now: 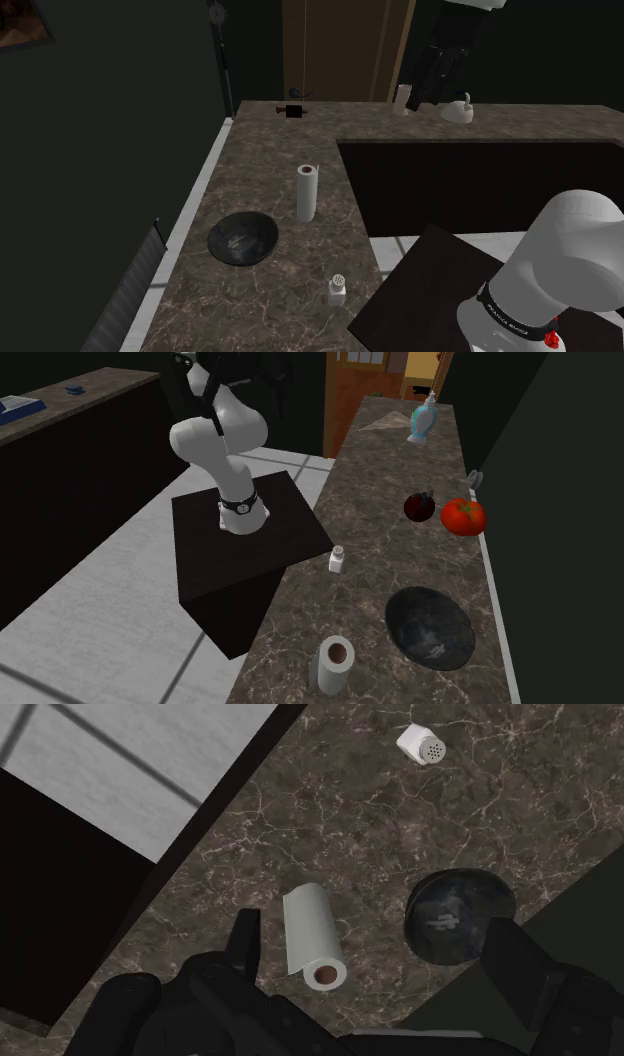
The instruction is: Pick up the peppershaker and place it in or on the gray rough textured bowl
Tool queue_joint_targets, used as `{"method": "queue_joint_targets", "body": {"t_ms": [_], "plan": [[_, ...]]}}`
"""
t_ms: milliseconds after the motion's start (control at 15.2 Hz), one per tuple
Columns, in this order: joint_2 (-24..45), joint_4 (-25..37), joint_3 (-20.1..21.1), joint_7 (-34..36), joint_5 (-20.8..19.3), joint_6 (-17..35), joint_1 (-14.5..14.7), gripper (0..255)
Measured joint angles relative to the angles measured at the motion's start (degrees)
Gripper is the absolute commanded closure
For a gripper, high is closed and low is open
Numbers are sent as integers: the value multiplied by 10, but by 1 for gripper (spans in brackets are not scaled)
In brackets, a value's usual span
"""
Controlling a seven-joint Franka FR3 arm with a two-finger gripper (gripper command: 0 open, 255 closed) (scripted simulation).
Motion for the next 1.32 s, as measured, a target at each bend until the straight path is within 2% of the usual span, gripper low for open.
{"method": "queue_joint_targets", "body": {"t_ms": [132,330,858,1320], "plan": [[1,-6,4,3,2,7,1,0],[-5,-51,24,14,10,40,8,0],[7,-173,89,49,39,159,33,0],[78,-238,154,84,66,280,57,0]]}}
